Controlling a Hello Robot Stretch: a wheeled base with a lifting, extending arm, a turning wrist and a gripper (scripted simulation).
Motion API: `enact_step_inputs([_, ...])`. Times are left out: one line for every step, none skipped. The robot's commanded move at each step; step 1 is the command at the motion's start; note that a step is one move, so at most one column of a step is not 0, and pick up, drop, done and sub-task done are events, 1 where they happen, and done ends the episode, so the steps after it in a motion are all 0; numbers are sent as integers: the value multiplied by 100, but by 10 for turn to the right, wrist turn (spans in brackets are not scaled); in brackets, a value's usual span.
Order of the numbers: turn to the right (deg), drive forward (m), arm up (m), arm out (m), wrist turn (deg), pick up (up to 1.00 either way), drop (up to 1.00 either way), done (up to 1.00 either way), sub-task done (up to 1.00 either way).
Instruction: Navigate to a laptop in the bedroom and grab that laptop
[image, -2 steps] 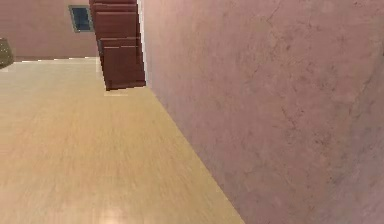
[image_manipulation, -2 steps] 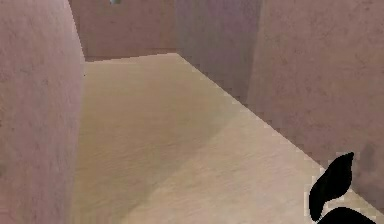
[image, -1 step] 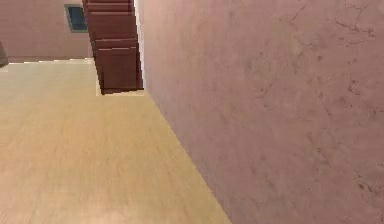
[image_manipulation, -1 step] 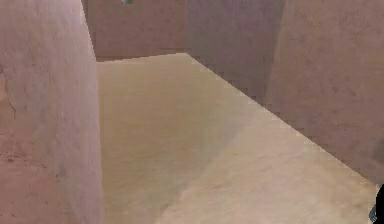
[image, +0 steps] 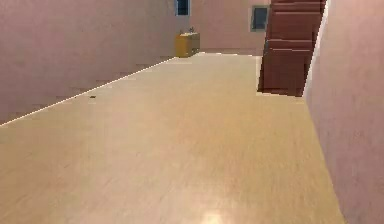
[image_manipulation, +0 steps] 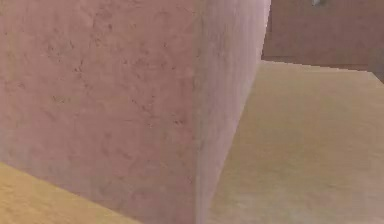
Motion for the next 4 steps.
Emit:
enact_step_inputs([-420, 0, 0, 0, 0, 0, 0, 0, 0])
enact_step_inputs([0, 85, 0, 0, 0, 0, 0, 0, 0])
enact_step_inputs([-270, 0, 0, 0, 0, 0, 0, 0, 0])
enact_step_inputs([0, 100, 0, 0, 0, 0, 0, 0, 0])
